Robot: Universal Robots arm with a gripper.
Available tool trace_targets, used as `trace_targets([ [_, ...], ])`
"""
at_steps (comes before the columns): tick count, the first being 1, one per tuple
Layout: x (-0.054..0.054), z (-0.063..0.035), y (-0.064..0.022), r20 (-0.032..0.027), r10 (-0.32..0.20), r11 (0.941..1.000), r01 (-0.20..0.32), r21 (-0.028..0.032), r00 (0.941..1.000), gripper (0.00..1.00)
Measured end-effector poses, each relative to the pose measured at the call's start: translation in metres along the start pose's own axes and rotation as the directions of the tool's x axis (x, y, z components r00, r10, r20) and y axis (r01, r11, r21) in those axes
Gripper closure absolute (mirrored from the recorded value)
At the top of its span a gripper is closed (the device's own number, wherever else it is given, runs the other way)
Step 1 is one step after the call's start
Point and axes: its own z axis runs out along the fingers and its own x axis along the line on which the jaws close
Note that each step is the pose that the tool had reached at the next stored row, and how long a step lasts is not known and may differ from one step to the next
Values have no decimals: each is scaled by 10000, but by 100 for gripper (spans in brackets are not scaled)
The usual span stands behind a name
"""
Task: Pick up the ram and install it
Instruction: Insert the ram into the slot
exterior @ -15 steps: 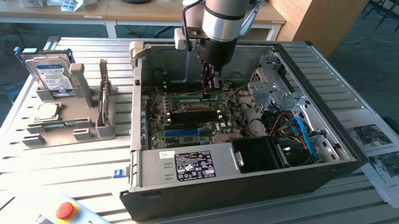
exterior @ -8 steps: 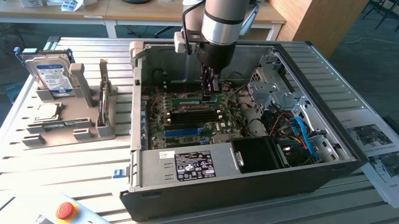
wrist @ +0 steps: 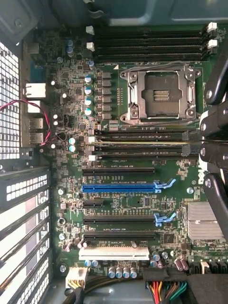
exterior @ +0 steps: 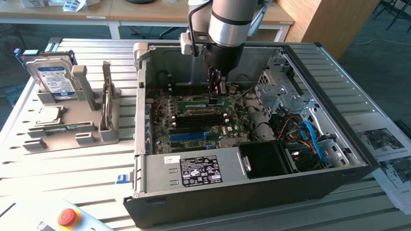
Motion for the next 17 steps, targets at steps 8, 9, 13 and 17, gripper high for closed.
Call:
trace_targets([
  [8, 68, 17, -3, 1, 0, 10000, 0, 1, 10000, 88],
  [9, 68, 17, -3, 1, 0, 10000, 0, 1, 10000, 88],
  [13, 69, 17, -4, -3, -47, 10000, 47, 0, 10000, 88],
  [17, 69, 19, -5, -5, -149, 9999, 149, 1, 9999, 88],
])
